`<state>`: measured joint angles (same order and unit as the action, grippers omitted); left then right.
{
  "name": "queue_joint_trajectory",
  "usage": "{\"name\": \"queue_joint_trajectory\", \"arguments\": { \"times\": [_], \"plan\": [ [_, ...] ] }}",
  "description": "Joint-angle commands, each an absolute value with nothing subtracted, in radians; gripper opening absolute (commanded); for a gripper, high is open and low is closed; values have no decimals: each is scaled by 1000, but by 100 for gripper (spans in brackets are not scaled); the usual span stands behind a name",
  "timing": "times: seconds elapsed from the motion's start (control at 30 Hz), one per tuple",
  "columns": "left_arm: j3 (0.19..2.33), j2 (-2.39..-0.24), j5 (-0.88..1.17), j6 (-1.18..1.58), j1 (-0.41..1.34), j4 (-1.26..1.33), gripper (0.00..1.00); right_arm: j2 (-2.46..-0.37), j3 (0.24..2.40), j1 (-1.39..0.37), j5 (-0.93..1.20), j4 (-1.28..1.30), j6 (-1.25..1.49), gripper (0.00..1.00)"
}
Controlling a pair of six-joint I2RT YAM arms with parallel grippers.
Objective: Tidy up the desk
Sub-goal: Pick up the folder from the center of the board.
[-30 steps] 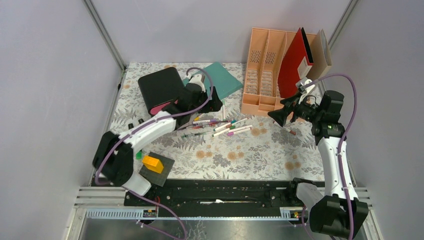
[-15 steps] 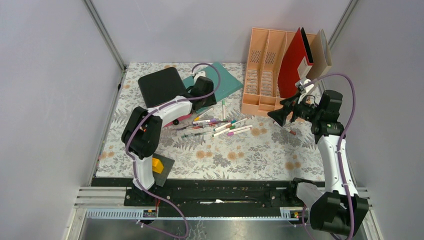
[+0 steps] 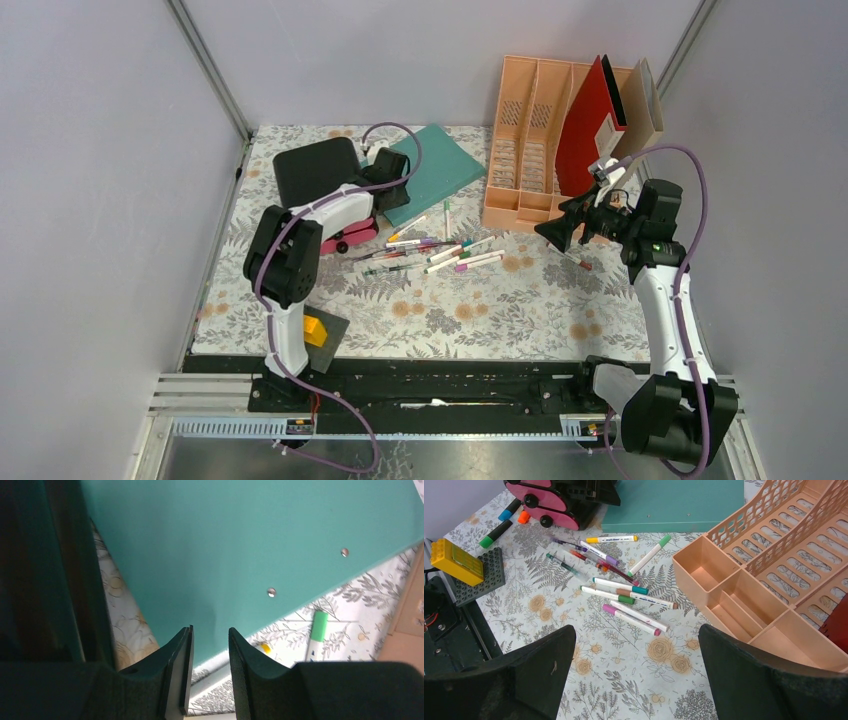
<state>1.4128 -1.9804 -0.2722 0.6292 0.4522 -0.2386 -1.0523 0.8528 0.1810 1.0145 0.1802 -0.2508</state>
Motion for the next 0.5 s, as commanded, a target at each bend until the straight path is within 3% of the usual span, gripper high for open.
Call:
{"name": "queue_joint_trajectory", "arguments": {
  "times": [0.0,0.47],
  "plan": [
    [1394,-1953,-353,664,371,-267,36,-1054,861,174,1031,183,-269,100],
    [1238,-1887,-159,776,311,-176,56,-1057,862,175,1043,184,-272,100]
  ]
}}
